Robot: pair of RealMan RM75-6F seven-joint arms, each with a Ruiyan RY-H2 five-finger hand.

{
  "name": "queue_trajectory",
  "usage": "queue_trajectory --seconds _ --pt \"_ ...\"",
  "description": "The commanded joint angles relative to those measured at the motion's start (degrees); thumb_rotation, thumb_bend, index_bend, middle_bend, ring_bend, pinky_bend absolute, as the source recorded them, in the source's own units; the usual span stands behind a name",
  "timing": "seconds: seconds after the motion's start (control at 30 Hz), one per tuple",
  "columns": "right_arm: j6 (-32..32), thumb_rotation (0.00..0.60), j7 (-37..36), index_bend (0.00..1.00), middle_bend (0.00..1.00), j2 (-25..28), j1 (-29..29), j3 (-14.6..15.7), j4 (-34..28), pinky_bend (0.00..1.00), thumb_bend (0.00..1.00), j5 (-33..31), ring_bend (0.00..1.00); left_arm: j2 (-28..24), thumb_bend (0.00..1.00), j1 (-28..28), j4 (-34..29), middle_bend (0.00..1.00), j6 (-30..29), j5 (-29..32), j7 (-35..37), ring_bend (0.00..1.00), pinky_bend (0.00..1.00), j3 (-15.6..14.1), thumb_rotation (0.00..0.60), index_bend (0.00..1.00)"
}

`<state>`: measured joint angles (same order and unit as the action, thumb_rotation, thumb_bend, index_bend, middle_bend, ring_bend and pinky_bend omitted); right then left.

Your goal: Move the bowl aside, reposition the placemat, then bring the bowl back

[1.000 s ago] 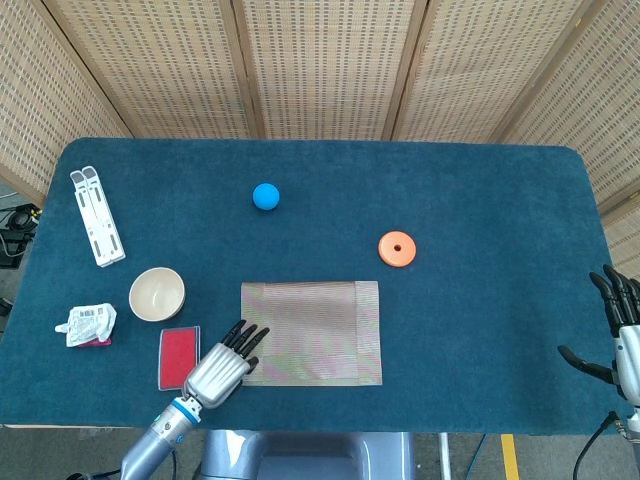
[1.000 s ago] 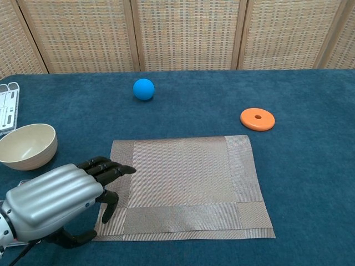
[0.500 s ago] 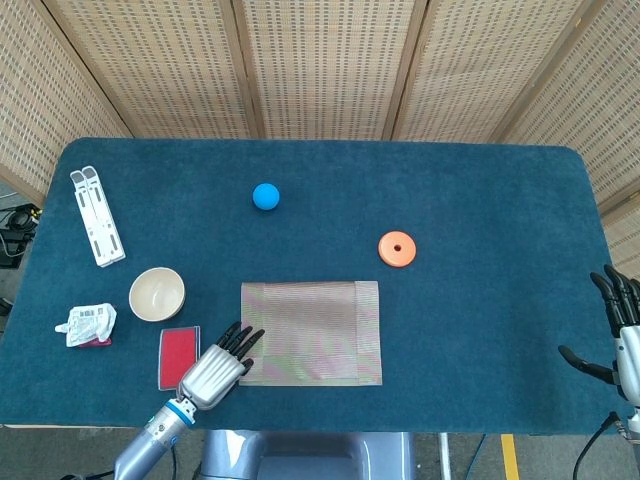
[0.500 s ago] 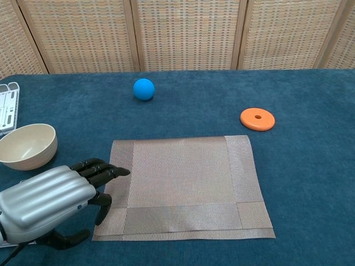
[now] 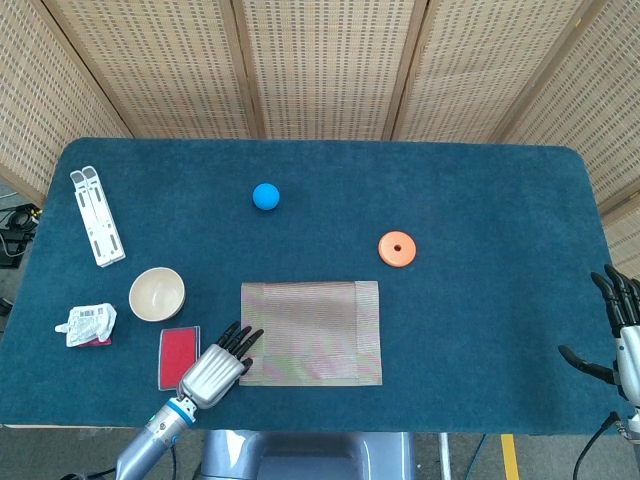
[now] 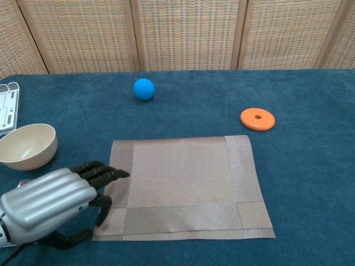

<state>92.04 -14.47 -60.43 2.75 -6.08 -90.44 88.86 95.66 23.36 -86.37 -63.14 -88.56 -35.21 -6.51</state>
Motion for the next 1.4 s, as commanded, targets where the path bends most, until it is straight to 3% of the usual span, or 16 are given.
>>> queue_trajectory --seconds 0.03,0.57,1.07,1.4 --pt "0.01 0.600 0.00 0.04 0.00 0.01 0.00 0.00 -0.02 0.00 0.07 0.02 0.00 0.16 0.42 0.03 0.17 0.00 0.14 0.08 0.18 0.00 0.00 0.10 0.600 0.51" --pt "-0.19 0.600 -0.20 0.04 0.00 0.29 -0.12 -0.03 -0.53 0.00 0.07 -0.34 0.00 1.58 0.42 0.04 1.20 0.00 0.20 -0.83 0.04 0.00 0.00 -0.15 0.600 0.52" --pt "0.15 0.600 -1.18 0.04 0.00 0.70 -0.32 0.09 -0.77 0.00 0.07 0.14 0.00 2.97 0.51 0.02 2.91 0.00 0.21 -0.77 -0.08 0.00 0.00 0.30 0.600 0.58" --pt "0.25 0.600 -1.06 0.04 0.00 0.68 -0.36 0.14 -0.81 0.00 0.07 0.28 0.00 0.61 0.51 0.55 -0.75 0.00 -1.75 -2.04 0.87 0.00 0.00 1.71 0.600 0.59"
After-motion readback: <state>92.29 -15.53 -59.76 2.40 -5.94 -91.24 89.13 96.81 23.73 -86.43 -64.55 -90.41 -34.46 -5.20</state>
